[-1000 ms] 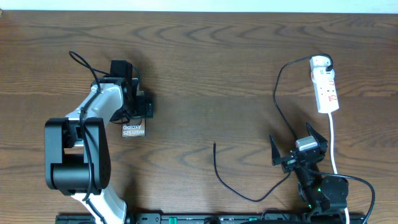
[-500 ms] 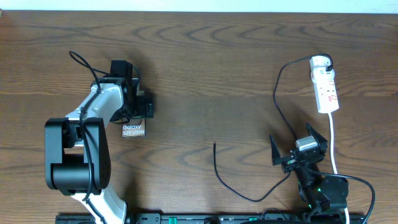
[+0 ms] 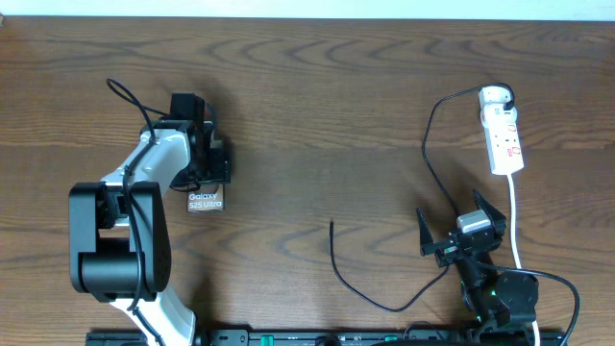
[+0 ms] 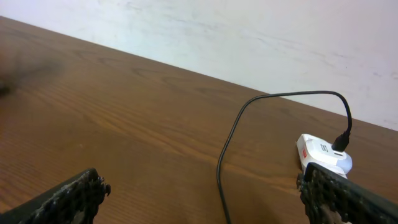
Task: Plug charger to phone and switch on socket
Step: 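Lower the left gripper and close it on the phone's long edges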
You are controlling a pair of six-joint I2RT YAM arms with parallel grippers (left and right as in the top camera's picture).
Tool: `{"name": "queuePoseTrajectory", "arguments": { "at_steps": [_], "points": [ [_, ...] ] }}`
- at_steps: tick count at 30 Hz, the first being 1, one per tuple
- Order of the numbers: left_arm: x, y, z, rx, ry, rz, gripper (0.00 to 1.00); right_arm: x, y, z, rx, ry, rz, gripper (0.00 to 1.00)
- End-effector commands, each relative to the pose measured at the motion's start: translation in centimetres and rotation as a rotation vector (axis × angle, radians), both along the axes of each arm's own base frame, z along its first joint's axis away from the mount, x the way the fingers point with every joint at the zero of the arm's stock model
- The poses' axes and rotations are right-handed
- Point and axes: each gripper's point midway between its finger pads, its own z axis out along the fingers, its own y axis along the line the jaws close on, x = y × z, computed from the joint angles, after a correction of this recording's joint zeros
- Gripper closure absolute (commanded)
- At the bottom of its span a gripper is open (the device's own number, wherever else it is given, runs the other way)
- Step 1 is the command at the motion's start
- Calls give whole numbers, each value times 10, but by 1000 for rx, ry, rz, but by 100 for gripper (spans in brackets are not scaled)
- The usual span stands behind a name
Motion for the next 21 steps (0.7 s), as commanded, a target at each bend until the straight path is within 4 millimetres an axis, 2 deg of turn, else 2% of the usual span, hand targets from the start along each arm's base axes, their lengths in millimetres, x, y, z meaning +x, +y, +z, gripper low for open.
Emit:
{"name": "queuePoseTrajectory", "arguments": {
  "at_steps": [1,5,17,19,21],
  "points": [
    [-11,0,-10,-1,39,-4,28,0,1,0,14,4,2,1],
    [-11,0,-10,-1,39,-4,30,0,1,0,14,4,2,1],
    [-10,1,-10,-1,34,-4,51,0,1,0,14,4,2,1],
    [-9,1,-10,-1,32,-4,56,0,1,0,14,4,2,1],
    [-9,0,-10,-1,30,-4,67,0,1,0,14,4,2,1]
  ]
}}
